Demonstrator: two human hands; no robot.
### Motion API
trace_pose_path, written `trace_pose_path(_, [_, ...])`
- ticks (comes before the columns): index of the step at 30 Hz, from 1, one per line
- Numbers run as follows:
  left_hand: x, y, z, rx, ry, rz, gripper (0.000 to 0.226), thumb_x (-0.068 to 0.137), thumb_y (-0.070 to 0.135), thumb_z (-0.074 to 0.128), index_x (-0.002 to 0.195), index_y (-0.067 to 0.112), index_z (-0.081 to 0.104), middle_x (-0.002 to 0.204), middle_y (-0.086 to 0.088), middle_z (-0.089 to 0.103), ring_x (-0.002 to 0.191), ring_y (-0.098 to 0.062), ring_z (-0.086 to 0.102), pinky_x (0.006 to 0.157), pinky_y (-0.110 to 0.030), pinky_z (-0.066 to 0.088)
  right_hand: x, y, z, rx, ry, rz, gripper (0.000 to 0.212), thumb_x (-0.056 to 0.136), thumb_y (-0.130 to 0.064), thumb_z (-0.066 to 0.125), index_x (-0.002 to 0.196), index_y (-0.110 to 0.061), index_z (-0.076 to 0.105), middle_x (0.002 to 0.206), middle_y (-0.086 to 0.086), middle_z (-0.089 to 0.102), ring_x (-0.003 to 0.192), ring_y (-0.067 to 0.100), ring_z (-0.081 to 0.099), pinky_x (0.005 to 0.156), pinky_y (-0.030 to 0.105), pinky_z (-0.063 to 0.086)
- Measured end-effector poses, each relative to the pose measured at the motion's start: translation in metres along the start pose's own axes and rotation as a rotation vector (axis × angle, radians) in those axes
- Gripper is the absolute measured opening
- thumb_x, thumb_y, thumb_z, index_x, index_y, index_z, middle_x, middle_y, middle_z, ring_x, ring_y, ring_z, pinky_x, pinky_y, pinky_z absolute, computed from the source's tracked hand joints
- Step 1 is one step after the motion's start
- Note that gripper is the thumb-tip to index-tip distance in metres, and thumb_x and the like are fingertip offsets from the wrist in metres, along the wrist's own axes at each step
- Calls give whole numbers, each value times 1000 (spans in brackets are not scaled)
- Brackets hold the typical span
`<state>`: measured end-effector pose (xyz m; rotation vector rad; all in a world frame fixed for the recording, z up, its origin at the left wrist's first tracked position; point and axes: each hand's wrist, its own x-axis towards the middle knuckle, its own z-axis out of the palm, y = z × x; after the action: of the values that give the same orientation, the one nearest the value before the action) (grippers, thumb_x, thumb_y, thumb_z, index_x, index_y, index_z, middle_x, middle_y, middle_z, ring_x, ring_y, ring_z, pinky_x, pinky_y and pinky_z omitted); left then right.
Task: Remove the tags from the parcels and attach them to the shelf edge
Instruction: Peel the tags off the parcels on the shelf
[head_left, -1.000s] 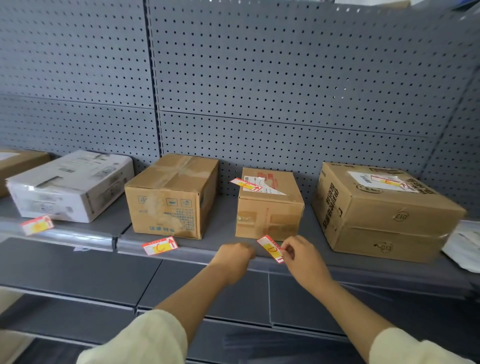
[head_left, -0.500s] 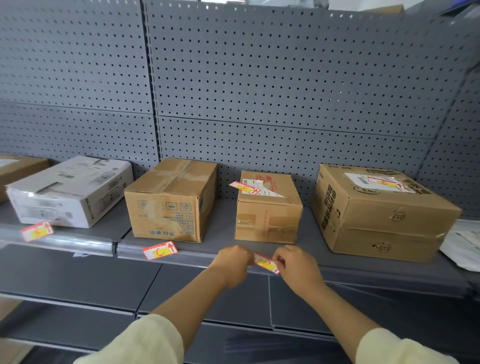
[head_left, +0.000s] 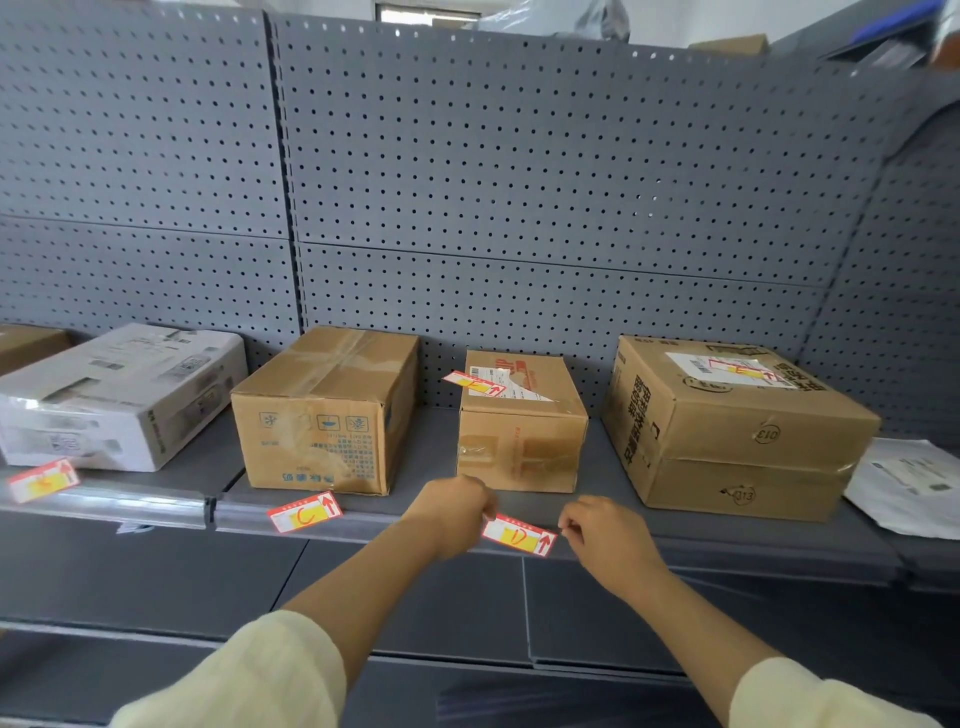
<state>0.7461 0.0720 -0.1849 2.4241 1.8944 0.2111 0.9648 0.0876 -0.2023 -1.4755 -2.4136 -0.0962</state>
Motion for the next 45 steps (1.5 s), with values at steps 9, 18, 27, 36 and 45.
trace_pose_path(9, [48, 40, -35, -83, 106, 123, 30, 95, 10, 45, 114, 23, 64, 114, -1, 66, 97, -20, 61, 74, -23, 48, 5, 60, -94, 6, 135, 162, 7, 89, -24, 60, 92, -25, 66, 93, -10, 62, 82, 11, 59, 72, 30, 53])
trace_pose_path(18, [107, 106, -98, -66, 202, 260, 28, 92, 17, 42, 108, 23, 65, 114, -1, 66, 101, -25, 63, 86, -38, 54, -1, 112, -138, -47, 58, 320, 7, 89, -25, 60, 92, -30, 65, 95, -10, 65, 86, 9, 59, 80, 30, 53])
trace_pose_path(27, [160, 163, -110, -198, 210, 214, 30, 94, 14, 43, 110, 24, 66, 119, 3, 66, 106, -19, 62, 84, -31, 50, 14, 186, -169, -37, 141, 336, 8, 90, -23, 59, 88, -28, 66, 90, -11, 64, 83, 7, 57, 63, 20, 47])
trace_pose_path(36, [226, 210, -113, -162, 238, 93, 33, 92, 9, 42, 112, 22, 66, 119, -2, 67, 91, -18, 61, 77, -31, 53, 64, 277, -180, -58, 58, 221, 13, 91, -23, 58, 93, -22, 71, 105, 0, 61, 98, 19, 57, 87, 36, 50])
trace_pose_path(45, [252, 219, -97, -85, 201, -39, 32, 92, 10, 46, 113, 24, 65, 124, 1, 63, 108, -18, 61, 85, -31, 53, 117, 303, -158, -18, -71, 143, 36, 92, -36, 54, 122, -17, 58, 126, 6, 54, 118, 24, 45, 101, 37, 40])
